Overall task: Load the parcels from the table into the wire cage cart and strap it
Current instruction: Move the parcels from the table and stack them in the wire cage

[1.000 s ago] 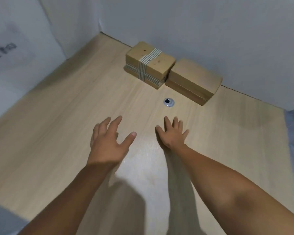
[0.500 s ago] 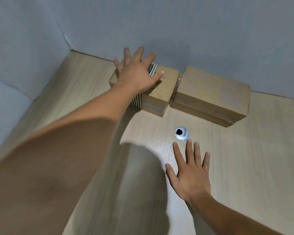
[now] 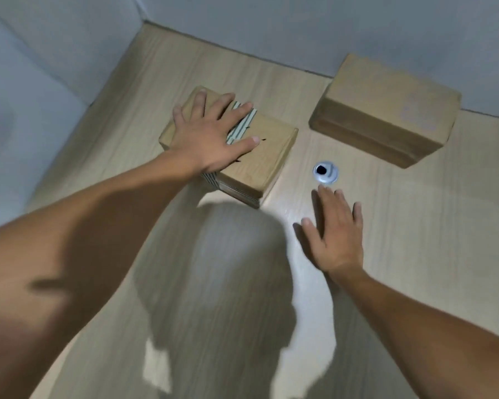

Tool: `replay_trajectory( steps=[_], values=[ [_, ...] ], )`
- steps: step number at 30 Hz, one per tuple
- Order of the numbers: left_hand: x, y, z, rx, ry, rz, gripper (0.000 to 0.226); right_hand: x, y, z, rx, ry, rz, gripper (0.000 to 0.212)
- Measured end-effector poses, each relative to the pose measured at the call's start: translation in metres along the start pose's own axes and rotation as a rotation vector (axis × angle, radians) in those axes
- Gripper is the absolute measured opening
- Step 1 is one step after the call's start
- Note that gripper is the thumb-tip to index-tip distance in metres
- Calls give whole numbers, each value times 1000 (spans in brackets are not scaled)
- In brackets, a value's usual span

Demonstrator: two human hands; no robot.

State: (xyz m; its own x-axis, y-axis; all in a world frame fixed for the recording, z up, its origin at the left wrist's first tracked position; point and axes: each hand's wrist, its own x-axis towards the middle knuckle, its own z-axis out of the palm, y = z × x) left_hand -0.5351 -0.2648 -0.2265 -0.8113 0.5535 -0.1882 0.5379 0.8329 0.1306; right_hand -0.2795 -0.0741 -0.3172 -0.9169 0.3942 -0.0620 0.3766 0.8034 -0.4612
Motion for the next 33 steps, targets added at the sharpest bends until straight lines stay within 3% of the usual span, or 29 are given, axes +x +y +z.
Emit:
replay_trajectory(
  steps=[4, 8, 10, 12, 15, 18, 22, 28, 33],
  values=[
    [-120, 21, 30, -83, 38, -160, 82, -3, -6, -3, 70, -58, 11, 77],
    [-243, 56, 55, -145, 17, -331, 78, -85, -62, 11, 692, -329, 98, 78],
    [-308, 63, 54, -161, 37, -426, 77, -152, -93, 9, 915, -385, 197, 75],
    [-384, 60, 58, -250, 73, -662, 85, -208, -113, 12, 1039, -418, 265, 81],
    [-483, 54, 71, -544, 115, -1062, 117, -271, -138, 17, 1017, -616, 199, 86],
    [-567, 57, 86, -772, 235, -1243, 130, -319, -163, 24, 974, -736, 100, 70],
    [-662, 61, 100, -872, 463, -1438, 130, -362, -214, 38, 884, -956, -91, 75],
    [-824, 82, 137, -1307, 893, -1568, 98, -444, -294, 62, 711, -1163, -312, 51],
    [-927, 121, 185, -1498, 1354, -1895, 69, -567, -342, 98, 609, -1316, -585, 52]
  ],
)
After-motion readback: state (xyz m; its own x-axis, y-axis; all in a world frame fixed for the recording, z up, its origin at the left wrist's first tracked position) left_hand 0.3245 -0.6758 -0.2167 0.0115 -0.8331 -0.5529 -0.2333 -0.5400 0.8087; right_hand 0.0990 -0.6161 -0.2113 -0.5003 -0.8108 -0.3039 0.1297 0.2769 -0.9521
